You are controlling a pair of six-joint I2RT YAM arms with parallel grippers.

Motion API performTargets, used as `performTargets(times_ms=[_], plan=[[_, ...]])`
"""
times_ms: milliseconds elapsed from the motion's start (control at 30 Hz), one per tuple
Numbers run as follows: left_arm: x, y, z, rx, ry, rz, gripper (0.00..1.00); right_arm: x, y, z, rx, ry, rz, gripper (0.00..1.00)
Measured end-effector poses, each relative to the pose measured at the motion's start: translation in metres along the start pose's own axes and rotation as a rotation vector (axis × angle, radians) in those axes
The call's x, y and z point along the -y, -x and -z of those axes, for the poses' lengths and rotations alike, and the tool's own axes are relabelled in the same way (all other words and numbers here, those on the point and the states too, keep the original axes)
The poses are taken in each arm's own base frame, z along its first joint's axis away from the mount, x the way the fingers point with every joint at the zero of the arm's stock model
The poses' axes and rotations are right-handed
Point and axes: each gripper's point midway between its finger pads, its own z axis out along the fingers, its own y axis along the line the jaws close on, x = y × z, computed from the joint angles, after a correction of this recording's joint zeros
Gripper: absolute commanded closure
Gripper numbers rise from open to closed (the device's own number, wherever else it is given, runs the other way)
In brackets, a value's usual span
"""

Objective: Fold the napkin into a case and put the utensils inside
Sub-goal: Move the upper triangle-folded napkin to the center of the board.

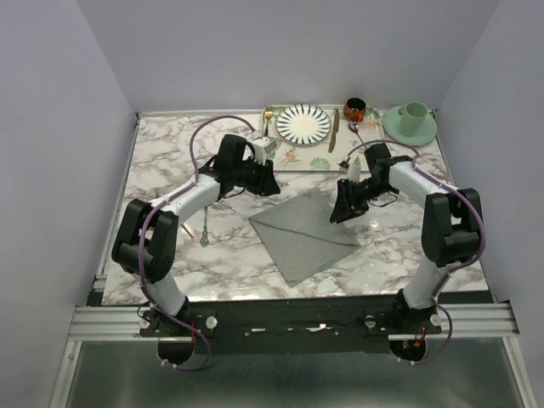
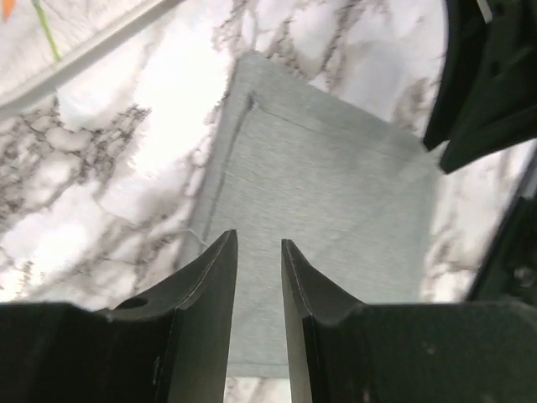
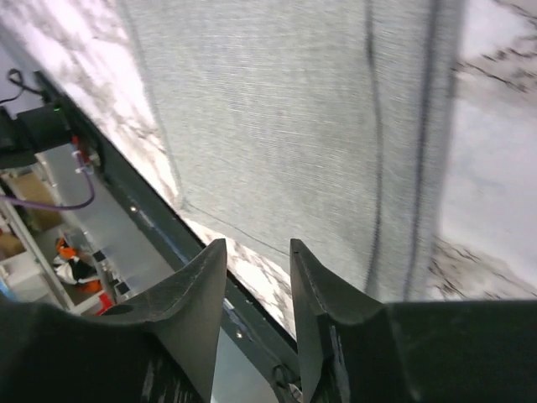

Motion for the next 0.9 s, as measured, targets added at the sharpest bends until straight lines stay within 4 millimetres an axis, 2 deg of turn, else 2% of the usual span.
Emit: performTargets(times_ms=[67,133,200,300,367,500,533,567,667,767,833,900], plan=[[-0.005,0.003,-0.009,-0.026,0.036,-0.062,0.62,0.007,0.000,0.001,-0.002,-0.035,0.000,0.53],[-0.018,-0.005,-0.022,-0.096,0.099,-0.130,0.62,0.019,-0.003,0.001,-0.018,-0.088,-0.012,0.53],[-0.026,-0.022,-0.032,-0.171,0.133,-0.163,0.64,0.032,-0.006,0.001,-0.035,-0.138,-0.023,0.53],[-0.037,-0.058,-0.043,-0.311,0.176,-0.209,0.71,0.046,-0.010,0.002,-0.060,-0.190,-0.026,0.54],[-0.042,-0.083,-0.043,-0.403,0.195,-0.229,0.75,0.055,-0.013,0.002,-0.084,-0.225,-0.020,0.54],[-0.036,-0.098,-0.039,-0.462,0.192,-0.274,0.83,0.064,-0.020,0.003,-0.118,-0.255,-0.008,0.52],[-0.032,-0.102,-0.037,-0.473,0.187,-0.282,0.83,0.065,-0.021,0.003,-0.121,-0.257,-0.004,0.48],[-0.029,-0.107,-0.032,-0.486,0.186,-0.285,0.83,0.064,-0.021,0.003,-0.126,-0.255,0.002,0.39],[-0.016,-0.132,-0.013,-0.539,0.170,-0.284,0.78,0.060,-0.016,0.006,-0.127,-0.236,0.034,0.27],[-0.001,-0.155,0.006,-0.588,0.142,-0.280,0.65,0.050,0.004,0.008,-0.092,-0.190,0.087,0.25],[0.005,-0.163,0.014,-0.605,0.120,-0.265,0.54,0.042,0.020,0.008,-0.064,-0.159,0.125,0.25],[0.007,-0.157,0.020,-0.575,0.111,-0.229,0.48,0.034,0.033,0.008,-0.044,-0.138,0.166,0.26]])
